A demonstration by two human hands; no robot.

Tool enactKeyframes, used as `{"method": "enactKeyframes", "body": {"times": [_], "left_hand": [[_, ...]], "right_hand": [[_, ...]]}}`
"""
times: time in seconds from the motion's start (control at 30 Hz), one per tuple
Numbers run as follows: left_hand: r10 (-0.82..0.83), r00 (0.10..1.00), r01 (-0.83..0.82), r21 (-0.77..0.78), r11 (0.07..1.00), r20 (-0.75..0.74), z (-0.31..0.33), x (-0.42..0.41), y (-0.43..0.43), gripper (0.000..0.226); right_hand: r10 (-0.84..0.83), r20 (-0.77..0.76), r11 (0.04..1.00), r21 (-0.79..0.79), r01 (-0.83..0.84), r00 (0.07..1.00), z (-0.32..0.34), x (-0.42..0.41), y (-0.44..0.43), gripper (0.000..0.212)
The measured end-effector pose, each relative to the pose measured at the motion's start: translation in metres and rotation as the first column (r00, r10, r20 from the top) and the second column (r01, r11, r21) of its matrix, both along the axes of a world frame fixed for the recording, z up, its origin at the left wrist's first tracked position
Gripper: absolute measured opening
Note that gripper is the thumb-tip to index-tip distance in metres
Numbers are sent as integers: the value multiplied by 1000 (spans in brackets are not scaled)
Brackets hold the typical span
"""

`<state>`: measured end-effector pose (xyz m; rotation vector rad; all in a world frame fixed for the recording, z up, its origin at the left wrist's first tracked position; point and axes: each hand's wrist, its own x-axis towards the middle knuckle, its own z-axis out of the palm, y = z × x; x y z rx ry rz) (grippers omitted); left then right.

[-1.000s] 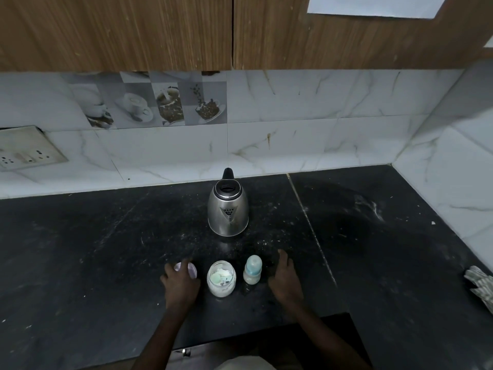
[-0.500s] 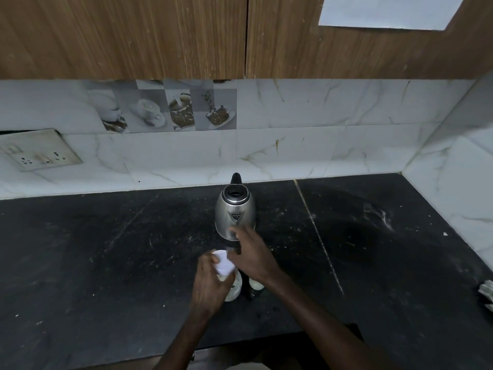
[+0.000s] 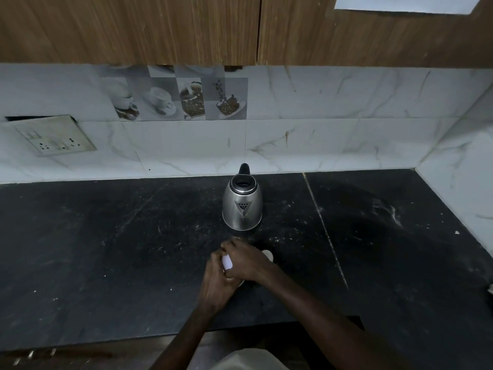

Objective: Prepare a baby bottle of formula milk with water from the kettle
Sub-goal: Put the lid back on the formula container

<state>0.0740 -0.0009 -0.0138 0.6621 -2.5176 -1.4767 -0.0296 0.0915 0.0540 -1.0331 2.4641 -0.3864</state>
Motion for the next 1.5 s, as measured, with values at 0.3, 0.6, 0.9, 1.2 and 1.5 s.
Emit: {"method": "enactKeyframes", "body": {"times": [0.3,0.6,0.9,1.2,1.5], "left_hand": [[-26,1000,25,51,998,16,-4,2,-4,92],[-54,998,53,75,996,16,-11,4,-8,92],[-60,998,57,79,995,36,-21,2,-10,102],[-42,997,39,48,998,57,-20,4,-7,98],[-73,994,72,15,997,77,-27,3,-12,106]], "right_hand": [[24,-118,999,43,-19,993,-7,7,-2,63],[70,-171,997,44,-64,983,-10,15,-1,58],[86,-171,996,25,-83,982,-11,13,-1,52],[140,-218,988,101,-120,966,-8,13,-1,50],[43,-285,984,177,8,958,-3,23,-15,46]]}}
